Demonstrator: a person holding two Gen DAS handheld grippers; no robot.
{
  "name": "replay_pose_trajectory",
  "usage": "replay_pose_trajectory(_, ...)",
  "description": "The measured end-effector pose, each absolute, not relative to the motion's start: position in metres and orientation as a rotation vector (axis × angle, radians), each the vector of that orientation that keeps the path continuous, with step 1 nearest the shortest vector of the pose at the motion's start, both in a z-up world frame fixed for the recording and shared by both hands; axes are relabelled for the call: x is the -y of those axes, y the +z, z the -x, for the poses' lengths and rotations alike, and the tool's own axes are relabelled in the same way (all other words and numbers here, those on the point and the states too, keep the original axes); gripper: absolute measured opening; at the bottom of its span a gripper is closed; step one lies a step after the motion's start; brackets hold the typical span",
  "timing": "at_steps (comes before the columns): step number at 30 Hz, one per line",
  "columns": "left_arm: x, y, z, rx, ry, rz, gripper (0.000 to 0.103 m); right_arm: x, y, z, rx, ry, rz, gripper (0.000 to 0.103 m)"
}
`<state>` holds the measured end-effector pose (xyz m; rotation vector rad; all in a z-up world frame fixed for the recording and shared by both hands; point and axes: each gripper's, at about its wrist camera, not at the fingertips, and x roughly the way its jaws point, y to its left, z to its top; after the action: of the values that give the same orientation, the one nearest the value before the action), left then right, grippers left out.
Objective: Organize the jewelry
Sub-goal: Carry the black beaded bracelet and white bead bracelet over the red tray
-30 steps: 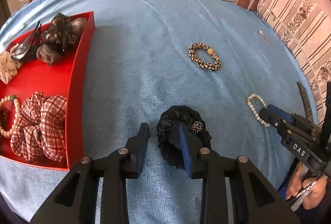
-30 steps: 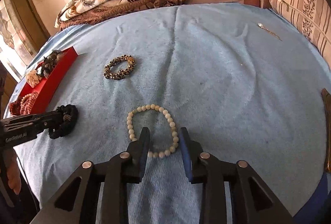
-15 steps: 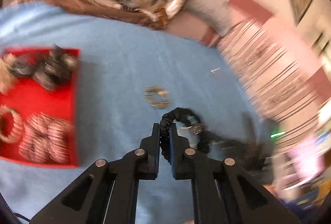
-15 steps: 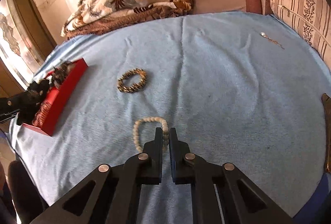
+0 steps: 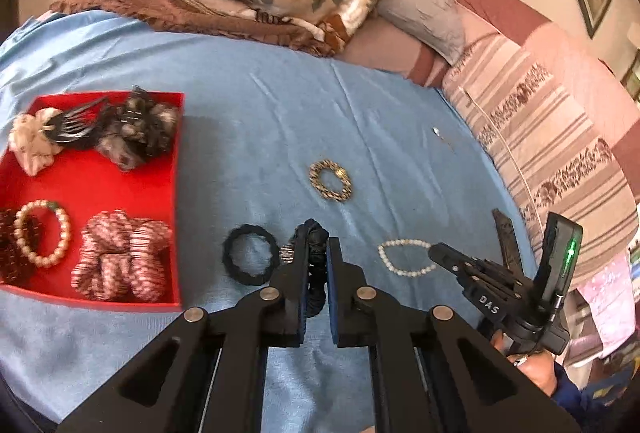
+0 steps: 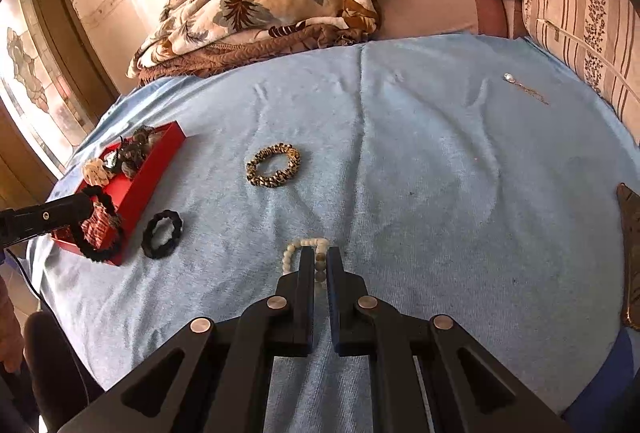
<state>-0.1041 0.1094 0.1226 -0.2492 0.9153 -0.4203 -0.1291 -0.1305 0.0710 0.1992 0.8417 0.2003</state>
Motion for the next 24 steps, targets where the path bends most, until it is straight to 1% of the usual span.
replay_pose_trajectory(10, -0.137, 0.151, 0.127, -0.840, -0.286, 0.195, 0.008, 0.116, 0.104, 0.137, -0.779, 0.253, -0.209, 0.007)
replay_pose_trajectory(24, -0.175, 0.163, 0.148, -0.789, -0.189, 0.208, 0.008, 0.067, 0.148, 0.148, -0.722, 0.354, -0.138, 0.007)
